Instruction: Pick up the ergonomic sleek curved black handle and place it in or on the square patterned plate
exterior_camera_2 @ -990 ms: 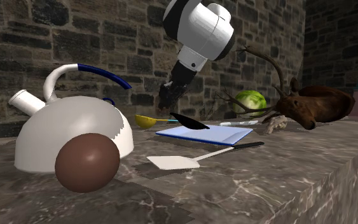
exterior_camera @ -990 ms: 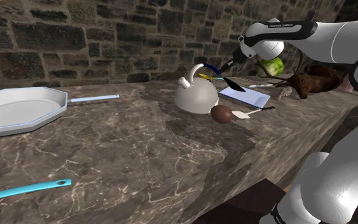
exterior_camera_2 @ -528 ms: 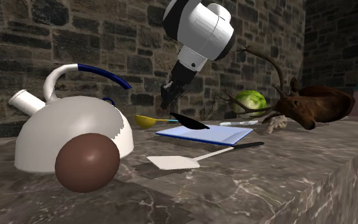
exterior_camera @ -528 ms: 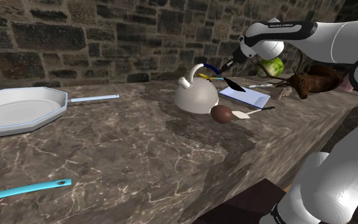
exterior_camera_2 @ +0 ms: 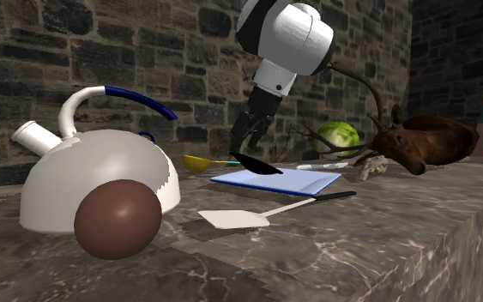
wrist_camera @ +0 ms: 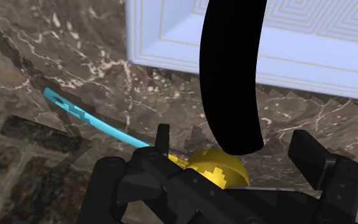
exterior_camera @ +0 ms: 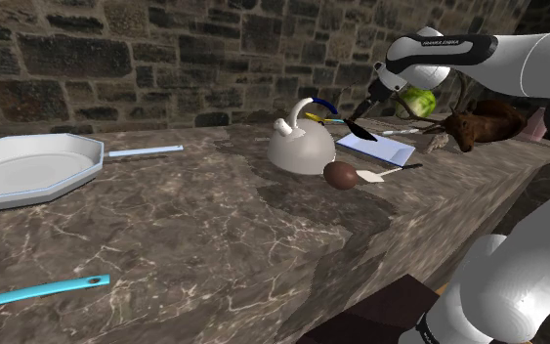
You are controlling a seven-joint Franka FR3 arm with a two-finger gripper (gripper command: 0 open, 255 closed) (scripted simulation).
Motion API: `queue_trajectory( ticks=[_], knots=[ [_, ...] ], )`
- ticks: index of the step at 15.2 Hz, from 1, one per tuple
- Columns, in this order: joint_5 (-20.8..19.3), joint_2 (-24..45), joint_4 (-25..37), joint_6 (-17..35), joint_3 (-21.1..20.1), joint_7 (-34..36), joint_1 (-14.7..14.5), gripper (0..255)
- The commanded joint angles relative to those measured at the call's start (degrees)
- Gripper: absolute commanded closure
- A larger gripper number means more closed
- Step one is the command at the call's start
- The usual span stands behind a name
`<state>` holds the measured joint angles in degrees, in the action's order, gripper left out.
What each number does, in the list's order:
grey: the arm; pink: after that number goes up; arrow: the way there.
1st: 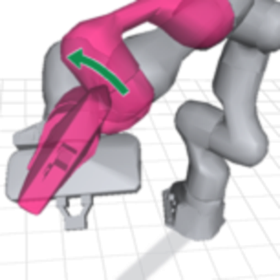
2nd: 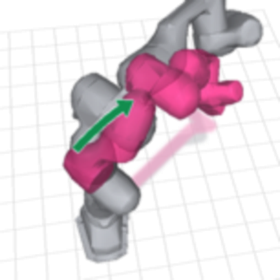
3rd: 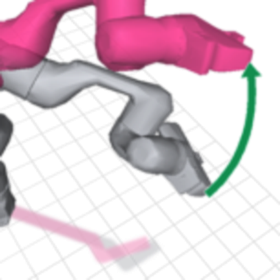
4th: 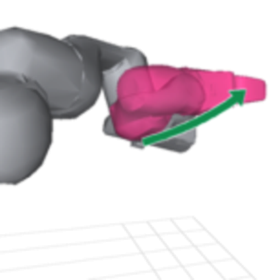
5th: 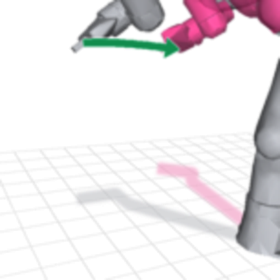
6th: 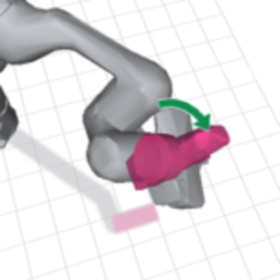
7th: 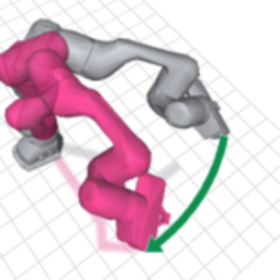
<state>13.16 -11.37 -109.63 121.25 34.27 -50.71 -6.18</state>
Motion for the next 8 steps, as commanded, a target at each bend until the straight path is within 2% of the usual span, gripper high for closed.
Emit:
queue_trajectory(
  ticks=[1,3,8],
  knots=[
    [-3.9,-1.6,-0.6,-4.1,-0.1,0.6,1.2,0],
    [-6.5,-2.1,-0.1,-7.7,0.1,0.5,2.1,0],
    [-5.6,-0.8,-2.7,-4.1,0.2,-0.1,1.8,0]
  ],
)
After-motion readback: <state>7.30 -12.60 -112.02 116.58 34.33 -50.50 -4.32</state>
